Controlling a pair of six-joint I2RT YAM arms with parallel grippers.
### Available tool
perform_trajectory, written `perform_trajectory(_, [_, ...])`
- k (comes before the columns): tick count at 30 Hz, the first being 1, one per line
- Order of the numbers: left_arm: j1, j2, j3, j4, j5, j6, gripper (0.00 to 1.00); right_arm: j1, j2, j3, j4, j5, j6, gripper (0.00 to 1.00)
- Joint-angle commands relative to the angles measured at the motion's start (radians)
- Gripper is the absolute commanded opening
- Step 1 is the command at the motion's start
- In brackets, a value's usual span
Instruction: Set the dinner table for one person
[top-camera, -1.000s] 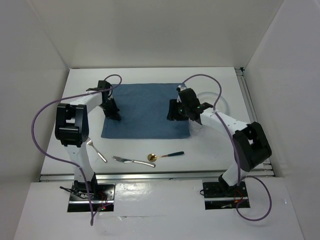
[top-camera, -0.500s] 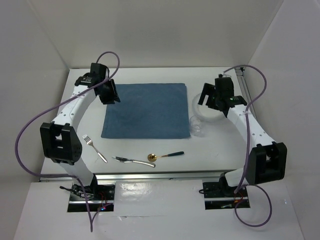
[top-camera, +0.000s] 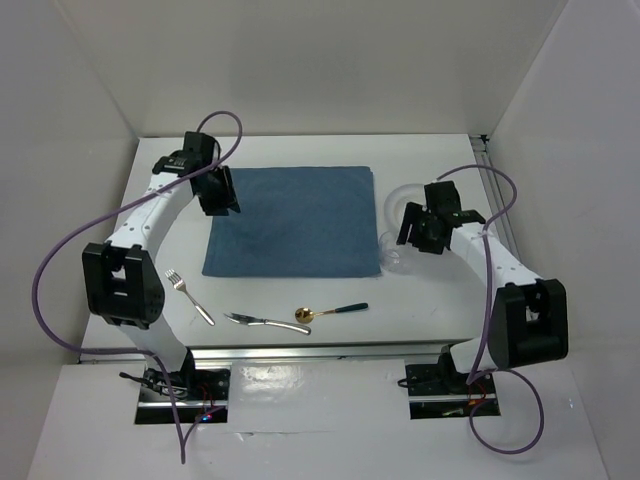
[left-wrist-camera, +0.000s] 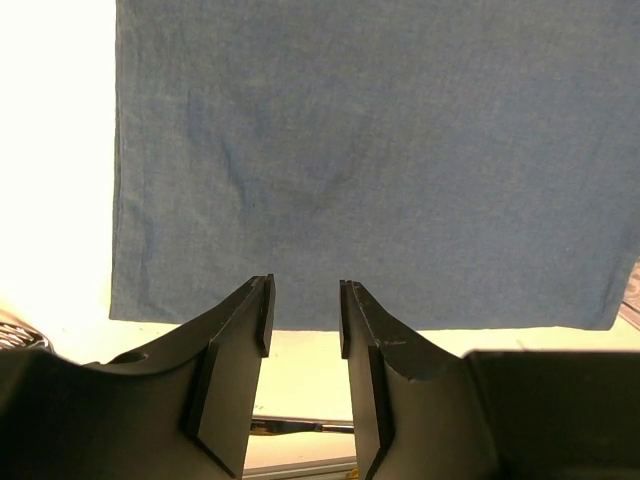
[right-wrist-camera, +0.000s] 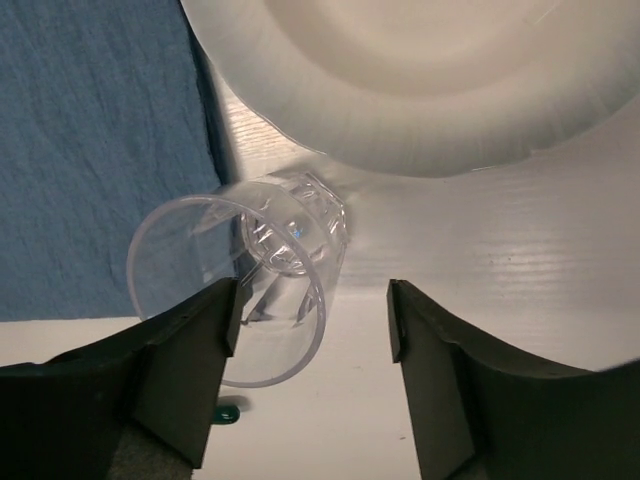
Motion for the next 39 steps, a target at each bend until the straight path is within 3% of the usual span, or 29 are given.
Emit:
perform_trajectory(1, [0.002,0.015,-0.010,0.014,0.004,0.014,0.48,-0.007,0.013,-0.010,0.075,-0.018,0.020,0.69])
perform_trajectory(4, [-0.009,0.049,-0.010,0.025,0.004,0.004,0.48,-0.007,0.050,0.001,0.088,-0.027,0.029,0.50])
perform_trajectory(5, [-0.009,0.063,-0.010,0.025,0.004,0.004,0.48,-0.007,0.050,0.011,0.088,-0.027,0.029,0.40])
perform_trajectory(6, [-0.023,0.095,-0.010,0.034,0.004,-0.005,0.48,-0.007,0.050,0.022,0.088,-0.027,0.029,0.20])
perform_trajectory(9, [-0.062,0.161,0.016,0.045,-0.065,-0.041,0.48,-0.007,0.027,0.051,0.079,0.007,0.029,0.00])
perform_trajectory(17, [-0.128,0.397,0.087,0.108,-0.037,-0.104,0.45,-0.007,-0.011,0.231,0.037,0.011,0.020,0.00])
perform_trajectory(26, [-0.188,0.463,0.073,0.140,0.010,-0.126,0.42,0.033,0.314,0.568,0.059,0.000,0.060,0.00])
perform_trajectory(32, [-0.211,0.472,0.073,0.131,-0.010,-0.126,0.42,0.092,0.545,0.813,0.014,0.102,0.095,0.00])
perform_trajectory(39, [-0.211,0.385,0.111,0.052,-0.094,-0.095,0.45,0.112,0.693,0.947,0.000,0.146,0.104,0.00])
